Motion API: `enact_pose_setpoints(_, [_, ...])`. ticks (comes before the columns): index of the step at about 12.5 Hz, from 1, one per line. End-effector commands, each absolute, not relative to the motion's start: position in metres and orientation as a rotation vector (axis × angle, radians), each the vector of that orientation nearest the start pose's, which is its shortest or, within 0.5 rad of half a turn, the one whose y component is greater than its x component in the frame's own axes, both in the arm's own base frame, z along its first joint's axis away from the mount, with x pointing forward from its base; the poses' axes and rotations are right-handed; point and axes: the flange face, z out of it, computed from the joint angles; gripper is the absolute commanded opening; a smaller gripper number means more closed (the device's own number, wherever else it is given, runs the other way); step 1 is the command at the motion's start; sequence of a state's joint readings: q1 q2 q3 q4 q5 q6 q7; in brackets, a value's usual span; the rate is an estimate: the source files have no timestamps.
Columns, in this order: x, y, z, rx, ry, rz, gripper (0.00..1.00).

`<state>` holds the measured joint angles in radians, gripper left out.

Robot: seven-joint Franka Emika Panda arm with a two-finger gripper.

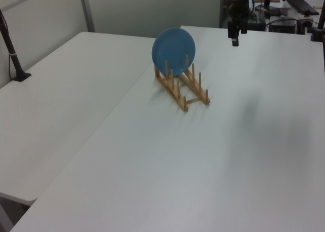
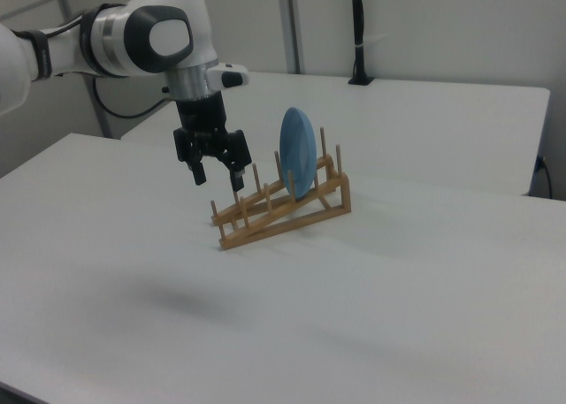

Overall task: Pick plate from plate rack
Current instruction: 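Move the open gripper toward the blue plate in the wooden rack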

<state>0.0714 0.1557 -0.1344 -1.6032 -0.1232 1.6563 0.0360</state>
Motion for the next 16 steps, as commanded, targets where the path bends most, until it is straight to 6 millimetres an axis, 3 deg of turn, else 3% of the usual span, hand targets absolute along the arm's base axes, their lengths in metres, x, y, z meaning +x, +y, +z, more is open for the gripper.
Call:
enact_pose_setpoints(1, [0.594, -0.049, 0.540, -3.240, 0.187, 0.147, 1.00])
enact_pose_setpoints(11, [0.604, -0.055, 0.548, -3.234, 0.174, 0.061, 1.00])
enact_pose_setpoints(13, [0.613, -0.051, 0.547, -3.240, 0.101, -0.013, 1.00])
enact_pose_setpoints(16, [0.632, -0.041, 0.557, -3.238, 0.064, -0.283, 1.00])
